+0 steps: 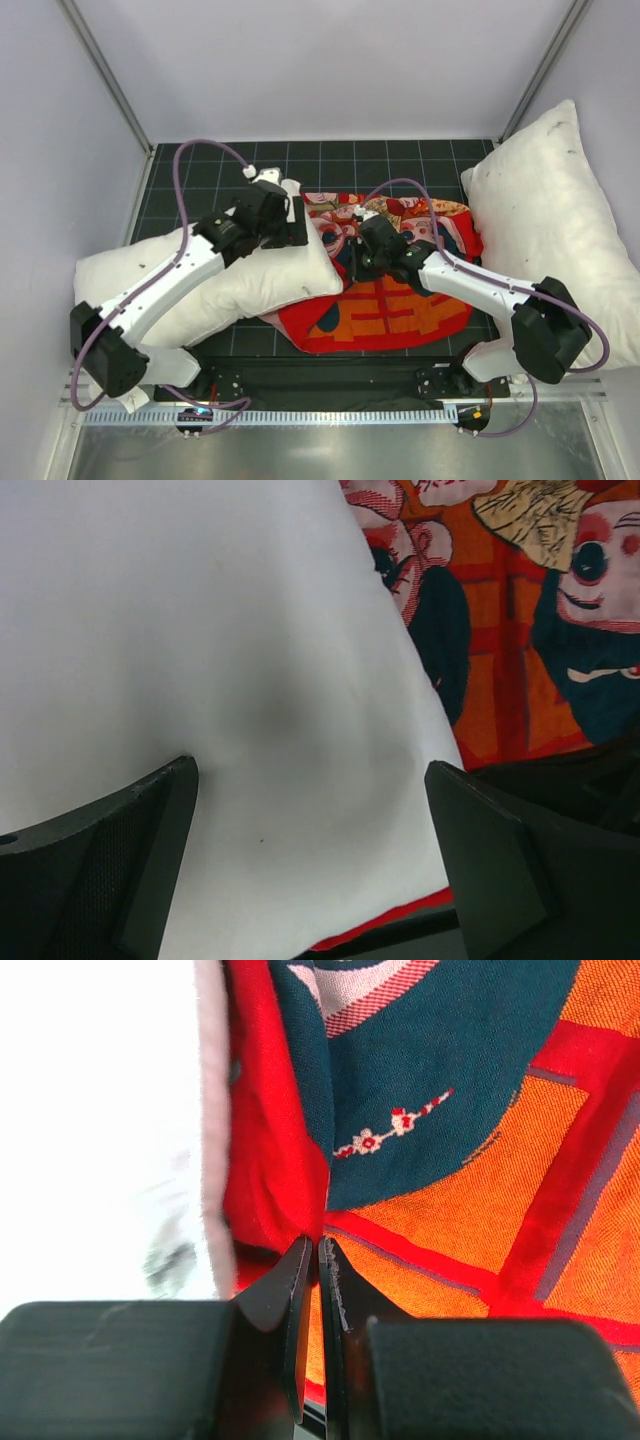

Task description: Put the pillow into the pillowcase

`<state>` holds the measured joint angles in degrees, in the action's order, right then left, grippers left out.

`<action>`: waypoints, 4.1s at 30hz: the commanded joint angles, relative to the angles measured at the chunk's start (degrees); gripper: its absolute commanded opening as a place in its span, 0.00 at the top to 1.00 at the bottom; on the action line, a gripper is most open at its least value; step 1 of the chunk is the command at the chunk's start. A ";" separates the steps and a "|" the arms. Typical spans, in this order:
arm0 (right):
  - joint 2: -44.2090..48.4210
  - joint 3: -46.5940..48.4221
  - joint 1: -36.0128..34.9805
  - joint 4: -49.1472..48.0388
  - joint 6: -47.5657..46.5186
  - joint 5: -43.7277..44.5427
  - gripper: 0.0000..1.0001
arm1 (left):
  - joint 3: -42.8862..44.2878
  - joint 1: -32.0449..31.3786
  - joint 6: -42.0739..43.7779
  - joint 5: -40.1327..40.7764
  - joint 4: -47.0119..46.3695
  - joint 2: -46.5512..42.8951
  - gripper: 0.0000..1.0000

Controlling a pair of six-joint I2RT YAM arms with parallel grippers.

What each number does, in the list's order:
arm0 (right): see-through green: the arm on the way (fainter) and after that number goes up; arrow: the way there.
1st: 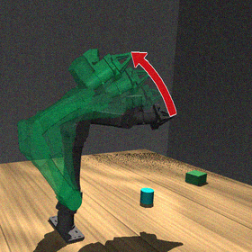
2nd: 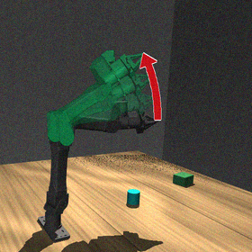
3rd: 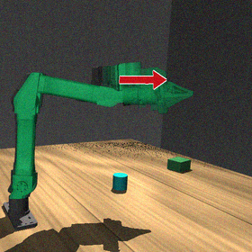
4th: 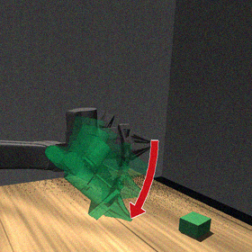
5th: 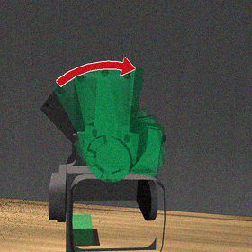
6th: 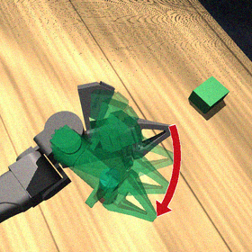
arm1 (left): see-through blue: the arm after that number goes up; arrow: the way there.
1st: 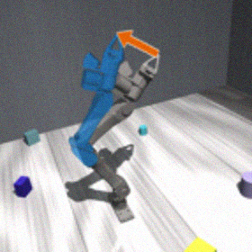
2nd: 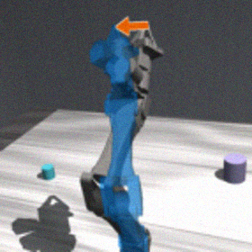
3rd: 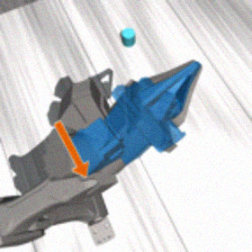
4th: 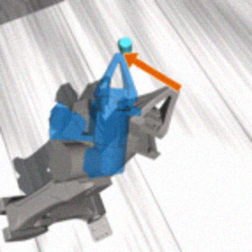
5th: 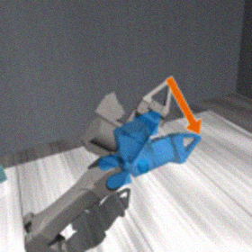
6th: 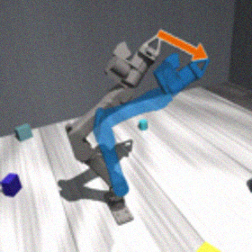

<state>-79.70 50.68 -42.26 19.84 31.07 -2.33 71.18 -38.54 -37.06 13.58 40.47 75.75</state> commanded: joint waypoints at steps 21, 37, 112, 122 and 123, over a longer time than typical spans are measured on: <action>14.57 4.16 -1.77 -7.80 7.69 -16.57 0.96 | -21.61 -1.27 -1.26 27.72 -7.34 2.91 0.71; 3.33 16.21 0.25 -2.17 3.92 -10.69 0.96 | -22.92 -15.94 2.26 2.52 -2.52 -7.80 0.98; -24.45 44.50 15.54 -1.20 1.18 -6.37 0.87 | -24.16 -25.43 5.07 -30.55 -12.78 3.00 1.00; -20.94 39.95 16.68 -7.07 3.03 -11.20 0.92 | -12.66 -26.14 4.27 -8.94 3.97 5.99 0.50; -20.41 37.24 16.60 -8.05 3.12 -12.16 0.92 | -10.90 -25.97 4.45 -5.79 5.74 5.56 0.39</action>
<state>-106.06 88.97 -27.66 34.85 31.88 -14.94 57.78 -60.62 -29.65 13.02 28.97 79.70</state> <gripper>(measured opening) 0.123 0.485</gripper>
